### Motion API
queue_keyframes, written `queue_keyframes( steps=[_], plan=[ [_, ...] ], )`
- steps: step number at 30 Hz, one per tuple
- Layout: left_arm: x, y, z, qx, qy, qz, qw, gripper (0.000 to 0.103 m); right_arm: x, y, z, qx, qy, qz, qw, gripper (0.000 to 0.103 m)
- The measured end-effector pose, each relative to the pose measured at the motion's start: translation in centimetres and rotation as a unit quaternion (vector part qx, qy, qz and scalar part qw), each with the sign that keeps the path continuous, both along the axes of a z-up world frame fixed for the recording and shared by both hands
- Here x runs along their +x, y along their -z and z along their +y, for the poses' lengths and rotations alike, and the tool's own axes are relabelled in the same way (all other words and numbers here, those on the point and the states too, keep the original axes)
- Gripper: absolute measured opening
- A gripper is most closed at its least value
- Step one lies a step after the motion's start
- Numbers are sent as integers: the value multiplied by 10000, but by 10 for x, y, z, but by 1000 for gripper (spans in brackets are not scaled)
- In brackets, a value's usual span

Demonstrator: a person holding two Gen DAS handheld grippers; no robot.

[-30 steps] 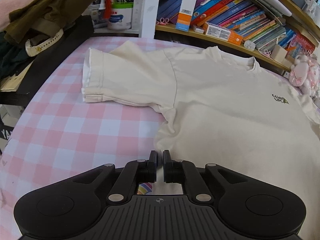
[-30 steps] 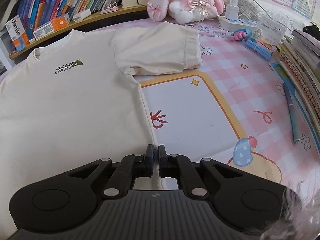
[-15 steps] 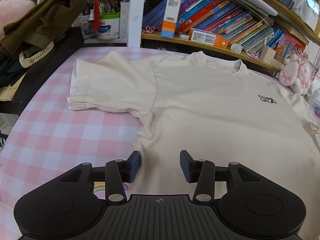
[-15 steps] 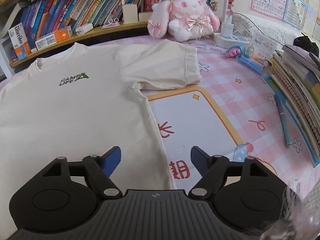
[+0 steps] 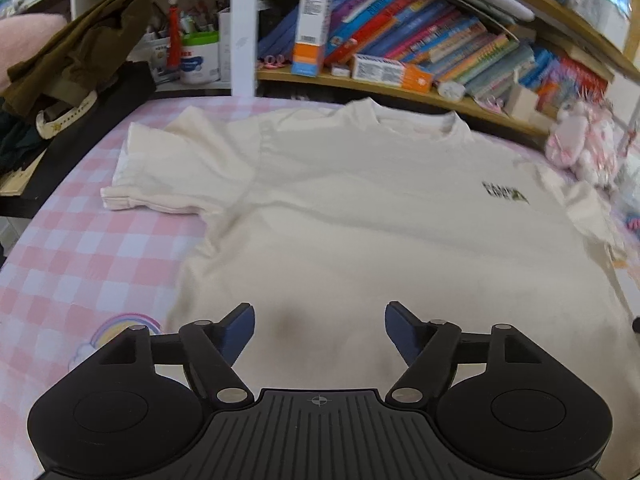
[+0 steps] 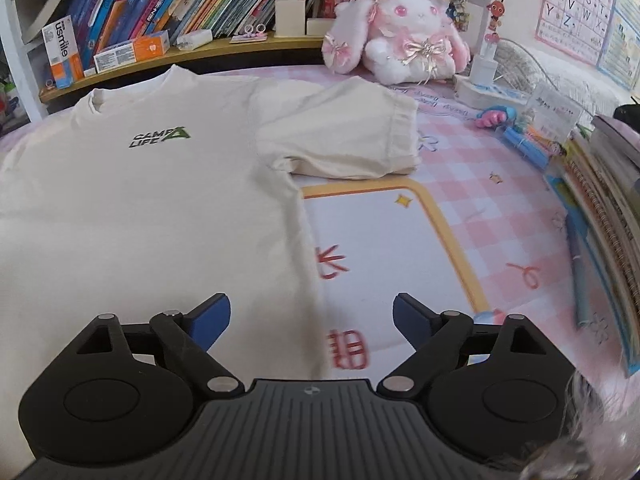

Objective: Fold clothes

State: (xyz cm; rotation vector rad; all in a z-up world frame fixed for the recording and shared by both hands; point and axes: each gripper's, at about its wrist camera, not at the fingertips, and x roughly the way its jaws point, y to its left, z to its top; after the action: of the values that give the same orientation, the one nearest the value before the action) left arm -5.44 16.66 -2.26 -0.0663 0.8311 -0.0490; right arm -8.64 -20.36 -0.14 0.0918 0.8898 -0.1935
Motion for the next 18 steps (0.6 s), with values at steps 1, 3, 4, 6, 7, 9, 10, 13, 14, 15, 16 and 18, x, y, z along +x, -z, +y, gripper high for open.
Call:
queue_keyframes(
  steps=[1,3,4,6,7,9,10,13,14,15,16,18],
  plan=[
    [-4,0,-6,64,-6,21,10000,75,-1,0,-3,-14,-7,9,10000,90],
    [-13,-1,-16,107,-19,23,9999,77,-4,2,-2,34,-22,73,10000,90],
    [-18,-1,-20,116,-19,21,9999,77,-5,3,-2,59,-35,92,9999,90],
    [-26,-1,-30,151,-14,19,9999,78,-12,1,3,88,-135,-46,9999,94],
    [-30,0,-35,173,-6,15,9998,78,-15,1,5,89,-182,-113,9997,95],
    [-36,1,-44,195,32,36,9998,78,-22,0,9,91,-292,-226,9993,95],
    [-39,2,-47,184,67,56,9998,78,-25,0,10,92,-357,-255,9990,96],
    [-49,3,-54,111,154,113,9998,78,-32,4,10,136,-397,-208,9989,96],
    [-51,3,-56,66,153,141,9998,78,-34,6,10,157,-398,-182,9989,96],
    [-53,4,-57,15,145,173,9997,78,-36,7,10,189,-389,-145,9990,96],
    [-54,5,-57,-50,157,226,9996,78,-37,8,11,221,-379,-108,9990,96],
    [-56,6,-59,-137,207,275,9993,78,-41,9,13,257,-398,-80,9988,96]
  ],
)
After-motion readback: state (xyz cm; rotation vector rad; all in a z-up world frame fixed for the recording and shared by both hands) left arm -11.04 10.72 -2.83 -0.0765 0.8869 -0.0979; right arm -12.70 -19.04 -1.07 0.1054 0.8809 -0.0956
